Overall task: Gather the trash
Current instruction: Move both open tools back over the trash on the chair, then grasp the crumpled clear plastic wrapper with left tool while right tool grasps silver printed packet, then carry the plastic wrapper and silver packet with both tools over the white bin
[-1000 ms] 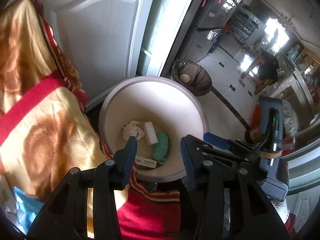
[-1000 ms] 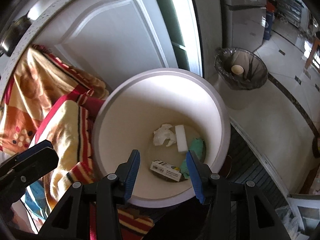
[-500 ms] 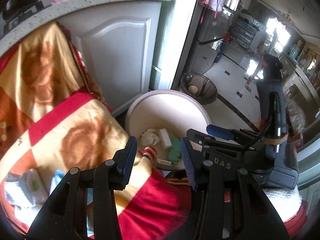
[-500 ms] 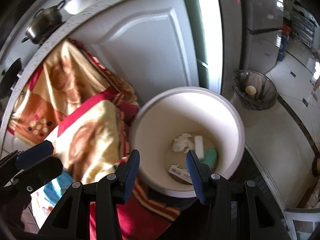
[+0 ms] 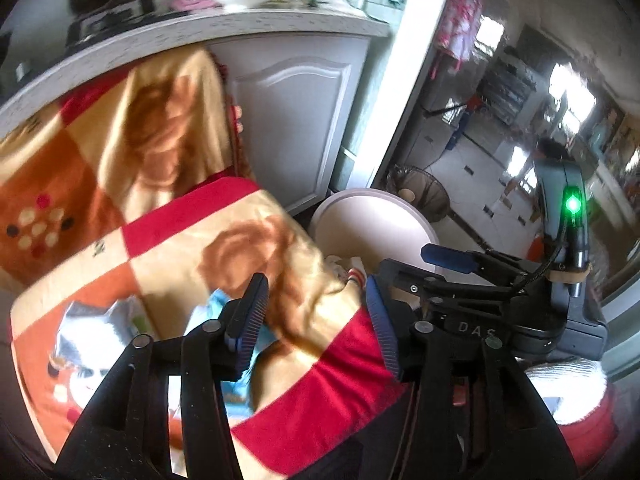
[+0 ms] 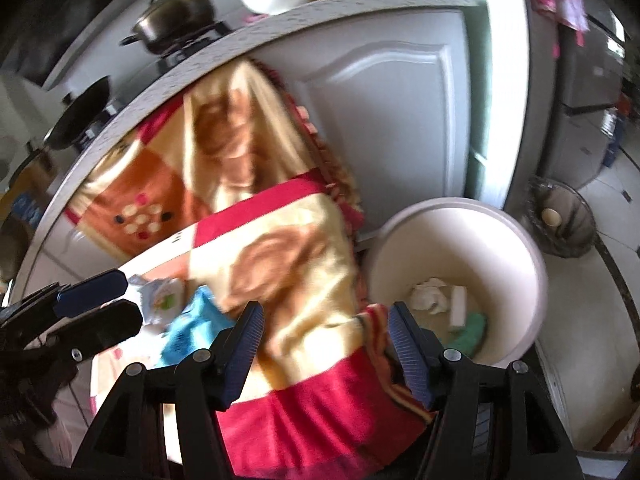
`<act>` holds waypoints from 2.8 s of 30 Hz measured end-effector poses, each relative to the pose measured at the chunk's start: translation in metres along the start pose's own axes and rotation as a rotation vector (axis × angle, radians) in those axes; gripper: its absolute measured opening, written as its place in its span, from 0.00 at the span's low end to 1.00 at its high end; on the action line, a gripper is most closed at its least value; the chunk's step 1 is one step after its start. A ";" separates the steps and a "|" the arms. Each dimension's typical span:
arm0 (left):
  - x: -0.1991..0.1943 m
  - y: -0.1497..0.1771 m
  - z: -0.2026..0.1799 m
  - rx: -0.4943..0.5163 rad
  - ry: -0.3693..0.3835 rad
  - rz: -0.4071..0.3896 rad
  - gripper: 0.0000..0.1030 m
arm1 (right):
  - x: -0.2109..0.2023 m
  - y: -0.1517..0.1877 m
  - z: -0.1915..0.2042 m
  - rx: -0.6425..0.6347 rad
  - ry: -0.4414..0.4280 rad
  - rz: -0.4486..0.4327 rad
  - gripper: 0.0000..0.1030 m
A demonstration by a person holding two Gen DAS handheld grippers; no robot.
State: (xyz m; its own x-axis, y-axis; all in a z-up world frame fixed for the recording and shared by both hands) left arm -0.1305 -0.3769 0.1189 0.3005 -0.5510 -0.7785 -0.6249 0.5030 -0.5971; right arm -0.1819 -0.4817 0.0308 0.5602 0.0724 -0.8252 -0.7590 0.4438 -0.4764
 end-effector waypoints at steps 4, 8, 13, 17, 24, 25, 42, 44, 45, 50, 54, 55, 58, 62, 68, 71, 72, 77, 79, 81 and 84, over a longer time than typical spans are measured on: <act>-0.032 0.009 0.036 -0.060 0.009 -0.008 0.59 | -0.003 0.007 0.037 -0.075 -0.057 0.024 0.62; -0.057 0.025 0.071 -0.088 -0.017 -0.009 0.63 | 0.002 0.019 0.066 -0.148 -0.082 0.054 0.65; -0.078 0.063 0.111 -0.130 -0.054 0.018 0.63 | 0.016 0.041 0.095 -0.210 -0.113 0.114 0.65; -0.081 0.097 0.133 -0.182 -0.053 0.055 0.63 | 0.030 0.058 0.113 -0.236 -0.131 0.162 0.65; -0.059 0.154 0.154 -0.266 -0.053 0.130 0.63 | 0.044 0.071 0.133 -0.259 -0.139 0.201 0.66; -0.054 0.162 0.156 -0.275 -0.059 0.139 0.63 | 0.045 0.071 0.136 -0.265 -0.139 0.202 0.66; -0.011 0.202 0.188 -0.438 0.001 0.147 0.63 | 0.113 0.022 0.269 -0.564 -0.307 0.193 0.81; -0.006 0.202 0.191 -0.445 0.011 0.145 0.63 | 0.133 0.024 0.285 -0.639 -0.310 0.228 0.82; -0.004 0.201 0.191 -0.449 0.014 0.144 0.63 | 0.145 0.026 0.291 -0.681 -0.298 0.249 0.82; 0.011 0.201 0.195 -0.465 0.031 0.163 0.63 | 0.192 0.038 0.301 -0.810 -0.253 0.351 0.82; 0.018 0.201 0.195 -0.469 0.044 0.169 0.63 | 0.206 0.041 0.294 -0.773 -0.265 0.387 0.55; 0.019 0.200 0.197 -0.474 0.048 0.163 0.61 | 0.205 0.040 0.292 -0.757 -0.277 0.381 0.47; 0.019 0.198 0.202 -0.481 0.038 0.160 0.33 | 0.197 0.033 0.286 -0.726 -0.295 0.347 0.33; 0.017 0.195 0.204 -0.464 0.037 0.165 0.19 | 0.177 0.026 0.280 -0.714 -0.288 0.299 0.24; -0.007 0.179 0.205 -0.418 0.012 0.124 0.15 | 0.132 0.007 0.272 -0.654 -0.323 0.187 0.23; -0.017 0.170 0.205 -0.407 0.002 0.100 0.15 | 0.105 0.000 0.263 -0.617 -0.342 0.132 0.23; -0.022 0.174 0.202 -0.404 -0.001 0.094 0.15 | 0.099 0.000 0.260 -0.609 -0.344 0.121 0.23; -0.041 0.168 0.196 -0.372 -0.020 0.058 0.15 | 0.070 0.001 0.242 -0.569 -0.344 0.074 0.23; -0.042 0.159 0.187 -0.352 -0.026 0.053 0.15 | 0.061 0.002 0.232 -0.555 -0.338 0.062 0.23; -0.043 0.151 0.177 -0.327 -0.036 0.045 0.15 | 0.054 0.003 0.222 -0.538 -0.326 0.051 0.23; -0.046 0.141 0.167 -0.293 -0.045 0.036 0.15 | 0.045 0.003 0.208 -0.514 -0.315 0.036 0.23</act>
State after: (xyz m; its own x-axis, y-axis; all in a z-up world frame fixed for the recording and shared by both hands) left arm -0.1121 -0.1696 0.0384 0.3024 -0.5028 -0.8098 -0.8153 0.3037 -0.4931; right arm -0.0895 -0.2908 0.0553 0.5425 0.3756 -0.7514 -0.7985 -0.0472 -0.6001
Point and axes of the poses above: each gripper's, at about its wrist camera, not at the fingertips, and x roughly the way its jaws point, z to its left, y to its underside, the point moved 9 cm from there along x, roughly the way its jaws point
